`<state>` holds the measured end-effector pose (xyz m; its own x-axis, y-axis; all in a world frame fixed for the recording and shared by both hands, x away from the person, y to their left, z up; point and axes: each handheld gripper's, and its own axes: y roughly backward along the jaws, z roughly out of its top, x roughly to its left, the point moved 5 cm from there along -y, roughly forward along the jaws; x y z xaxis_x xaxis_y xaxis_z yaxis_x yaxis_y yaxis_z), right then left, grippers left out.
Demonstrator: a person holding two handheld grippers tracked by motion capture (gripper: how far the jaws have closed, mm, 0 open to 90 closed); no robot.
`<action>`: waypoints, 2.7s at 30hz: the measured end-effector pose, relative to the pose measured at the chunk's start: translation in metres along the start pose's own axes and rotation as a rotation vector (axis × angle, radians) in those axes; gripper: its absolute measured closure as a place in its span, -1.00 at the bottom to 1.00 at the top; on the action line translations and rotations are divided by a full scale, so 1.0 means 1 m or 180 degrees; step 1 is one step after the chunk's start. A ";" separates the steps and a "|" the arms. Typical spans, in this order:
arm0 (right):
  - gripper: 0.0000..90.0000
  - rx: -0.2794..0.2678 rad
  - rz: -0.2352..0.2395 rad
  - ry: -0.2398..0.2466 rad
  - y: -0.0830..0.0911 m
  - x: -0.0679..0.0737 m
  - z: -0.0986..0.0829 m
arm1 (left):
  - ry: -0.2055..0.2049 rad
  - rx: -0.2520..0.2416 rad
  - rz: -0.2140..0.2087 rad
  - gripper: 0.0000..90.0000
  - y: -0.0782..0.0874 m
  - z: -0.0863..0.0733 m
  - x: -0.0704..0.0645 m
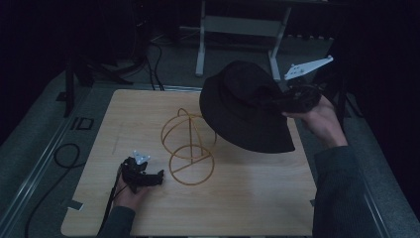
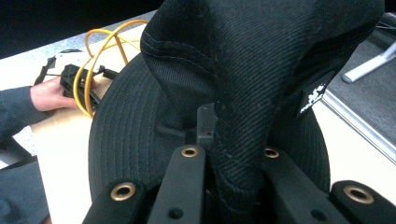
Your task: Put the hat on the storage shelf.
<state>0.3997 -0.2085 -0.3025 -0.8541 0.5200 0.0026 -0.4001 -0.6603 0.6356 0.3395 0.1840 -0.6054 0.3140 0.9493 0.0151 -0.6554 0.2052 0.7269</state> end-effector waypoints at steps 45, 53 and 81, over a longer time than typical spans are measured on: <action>0.94 -0.0234 0.0393 0.0244 -0.017 0.035 0.031 | 0.0010 -0.0004 -0.0003 -0.99 0.000 0.000 0.000; 0.94 -0.0222 0.0463 0.0271 -0.026 0.041 0.035 | 0.0002 0.0001 0.0002 -0.99 0.000 0.000 0.000; 0.51 0.0215 0.0497 0.0420 -0.100 0.076 0.042 | -0.0002 0.0001 -0.0002 -0.99 0.000 0.000 0.000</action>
<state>0.3890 -0.0805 -0.3330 -0.9419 0.3359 0.0066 -0.2403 -0.6872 0.6856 0.3395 0.1842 -0.6053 0.3147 0.9491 0.0151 -0.6550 0.2056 0.7271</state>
